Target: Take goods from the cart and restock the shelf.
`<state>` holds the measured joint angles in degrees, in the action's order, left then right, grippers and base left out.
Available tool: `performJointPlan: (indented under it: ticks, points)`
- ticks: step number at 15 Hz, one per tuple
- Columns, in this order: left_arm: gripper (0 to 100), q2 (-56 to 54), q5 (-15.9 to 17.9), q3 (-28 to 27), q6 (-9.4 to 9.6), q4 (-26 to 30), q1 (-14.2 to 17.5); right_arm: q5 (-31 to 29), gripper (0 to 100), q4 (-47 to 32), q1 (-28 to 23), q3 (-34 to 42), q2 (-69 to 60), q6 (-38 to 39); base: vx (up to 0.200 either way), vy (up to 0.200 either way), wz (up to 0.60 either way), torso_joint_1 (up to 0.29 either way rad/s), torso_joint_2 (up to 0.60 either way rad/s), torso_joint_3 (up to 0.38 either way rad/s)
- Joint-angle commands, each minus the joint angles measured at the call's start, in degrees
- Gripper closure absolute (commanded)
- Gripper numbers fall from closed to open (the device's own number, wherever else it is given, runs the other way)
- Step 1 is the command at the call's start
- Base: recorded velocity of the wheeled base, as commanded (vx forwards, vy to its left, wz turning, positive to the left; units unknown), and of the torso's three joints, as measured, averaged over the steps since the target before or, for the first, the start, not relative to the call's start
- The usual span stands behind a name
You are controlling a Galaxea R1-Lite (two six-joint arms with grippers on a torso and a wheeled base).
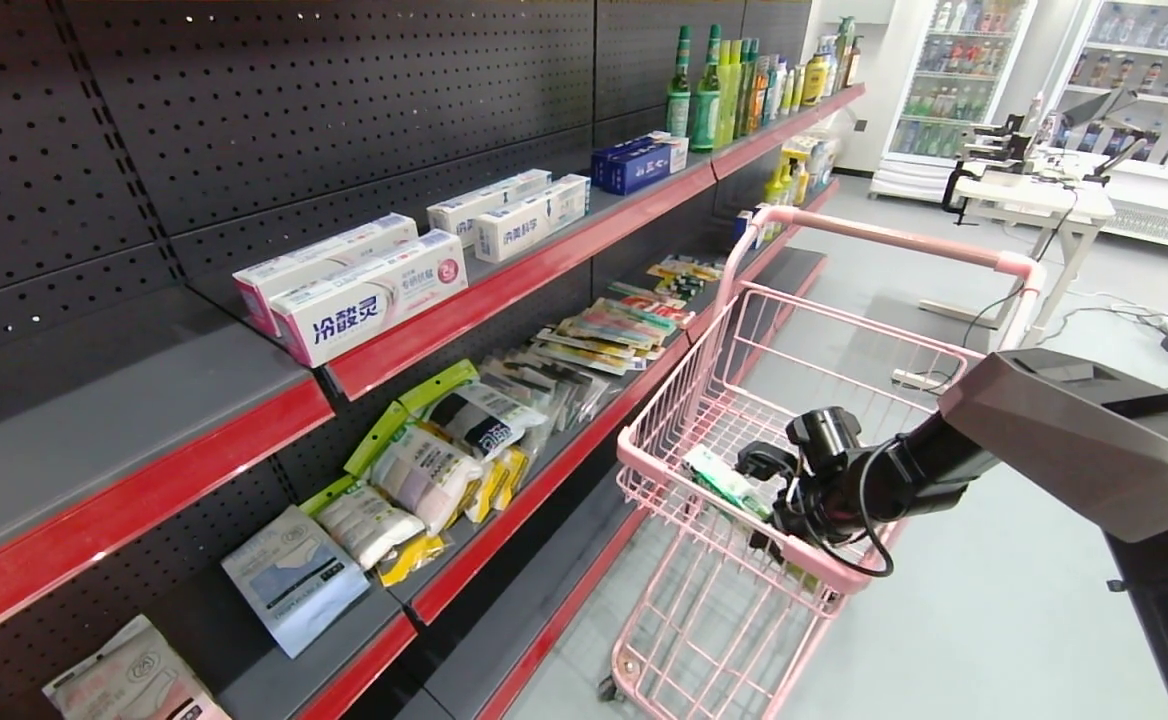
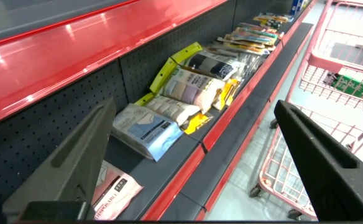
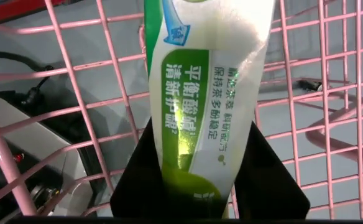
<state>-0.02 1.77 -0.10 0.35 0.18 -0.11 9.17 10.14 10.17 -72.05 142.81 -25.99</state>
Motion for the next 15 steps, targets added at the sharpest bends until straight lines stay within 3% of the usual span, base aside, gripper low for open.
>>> performJointPlan:
  ticks: [1,13,15]
  points:
    - [0,0.02,-0.01,0.01,0.00,-0.01,0.02,0.24,100,-0.12,0.12,0.15,0.10,-0.03,0.000,0.000,0.00,0.000,0.00,0.000]
    - [0,0.02,-0.01,0.01,0.00,-0.01,0.02,-0.82,100,-0.04,-0.50,-0.46,-5.88,4.81,0.000,0.000,0.00,0.000,0.00,0.000]
    - [0,0.02,0.08,0.01,0.00,-0.01,0.02,-0.73,100,-0.21,-1.20,0.15,-10.80,10.26,0.000,0.000,0.00,0.000,0.00,0.000]
